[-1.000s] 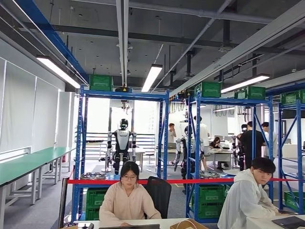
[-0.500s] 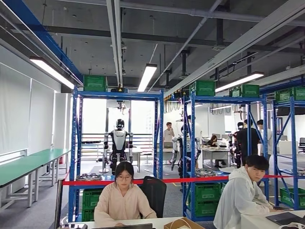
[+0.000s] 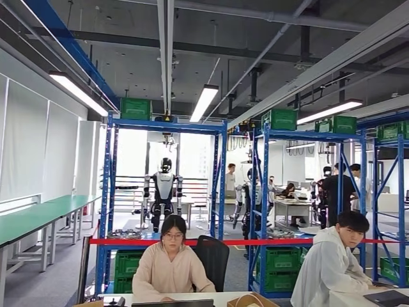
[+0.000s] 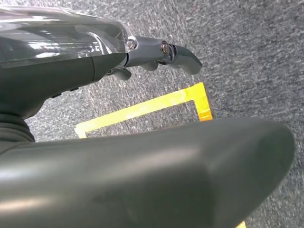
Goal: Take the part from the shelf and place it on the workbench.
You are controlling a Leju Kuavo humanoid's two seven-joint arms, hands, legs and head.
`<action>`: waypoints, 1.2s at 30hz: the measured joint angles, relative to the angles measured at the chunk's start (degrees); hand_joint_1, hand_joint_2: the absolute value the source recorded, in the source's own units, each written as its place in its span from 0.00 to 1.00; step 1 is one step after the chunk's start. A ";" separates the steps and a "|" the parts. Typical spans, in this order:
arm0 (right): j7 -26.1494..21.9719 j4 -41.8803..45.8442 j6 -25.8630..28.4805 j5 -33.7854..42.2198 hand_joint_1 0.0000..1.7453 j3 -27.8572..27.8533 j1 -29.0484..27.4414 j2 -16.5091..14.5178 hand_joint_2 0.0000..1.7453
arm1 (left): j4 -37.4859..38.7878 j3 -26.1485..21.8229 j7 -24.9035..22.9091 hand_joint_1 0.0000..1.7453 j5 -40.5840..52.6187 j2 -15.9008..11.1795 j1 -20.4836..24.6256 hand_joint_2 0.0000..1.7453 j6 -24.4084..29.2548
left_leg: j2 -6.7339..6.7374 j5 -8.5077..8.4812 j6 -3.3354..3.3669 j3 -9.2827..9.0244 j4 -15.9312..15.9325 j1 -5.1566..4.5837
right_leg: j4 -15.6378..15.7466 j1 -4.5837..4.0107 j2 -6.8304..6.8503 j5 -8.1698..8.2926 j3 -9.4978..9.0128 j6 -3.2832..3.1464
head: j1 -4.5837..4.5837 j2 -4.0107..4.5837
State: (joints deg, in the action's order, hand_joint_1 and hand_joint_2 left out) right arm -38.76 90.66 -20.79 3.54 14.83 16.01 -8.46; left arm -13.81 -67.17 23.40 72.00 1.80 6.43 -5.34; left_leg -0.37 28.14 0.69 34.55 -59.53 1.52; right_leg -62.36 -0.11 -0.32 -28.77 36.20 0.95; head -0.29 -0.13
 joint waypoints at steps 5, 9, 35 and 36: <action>0.49 11.20 -5.57 3.57 0.00 -1.79 -5.36 -2.65 0.00 | 0.02 -0.03 0.23 0.00 -0.23 0.00 -0.88 0.00 0.54 | 0.02 0.25 -1.30 -0.02 0.21 0.05 | 4.14 -0.28 0.09 1.49 -1.74 -1.25 | 0.00 0.00; 0.98 15.85 -7.35 4.26 0.00 -1.94 -8.27 -3.53 0.00 | 0.02 -0.23 0.36 0.00 -0.77 -0.06 -1.64 0.00 0.79 | 0.05 7.44 -1.58 2.92 -9.08 -0.02 | 4.78 -0.20 0.47 2.43 -1.36 -2.46 | 0.01 0.00; -1.04 14.60 -8.04 3.40 0.00 -1.31 -17.17 -1.01 0.00 | 0.02 -3.75 0.11 0.00 -2.82 -0.20 -2.87 0.00 1.77 | -1.52 -2.31 -0.83 -0.21 1.82 -0.53 | 7.08 -0.70 -1.48 -1.88 -9.28 -1.65 | 0.01 0.00; -1.04 14.47 -8.04 3.41 0.00 -1.37 -17.26 -0.97 0.00 | 0.02 -3.86 0.13 0.00 -2.82 -0.22 -2.95 0.00 1.79 | -1.41 -1.59 -1.08 0.10 1.38 -0.50 | 7.45 -0.62 -1.23 -1.41 -9.07 -1.99 | 0.01 0.00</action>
State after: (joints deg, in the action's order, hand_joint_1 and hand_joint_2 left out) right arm -39.80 105.13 -28.83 6.95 13.46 -1.25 -9.43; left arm -13.79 -71.02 23.52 69.18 1.58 3.48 -3.55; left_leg -1.78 26.55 -0.39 34.65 -58.16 1.01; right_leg -54.91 -0.73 -1.55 -30.18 27.13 -1.04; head -0.28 -0.13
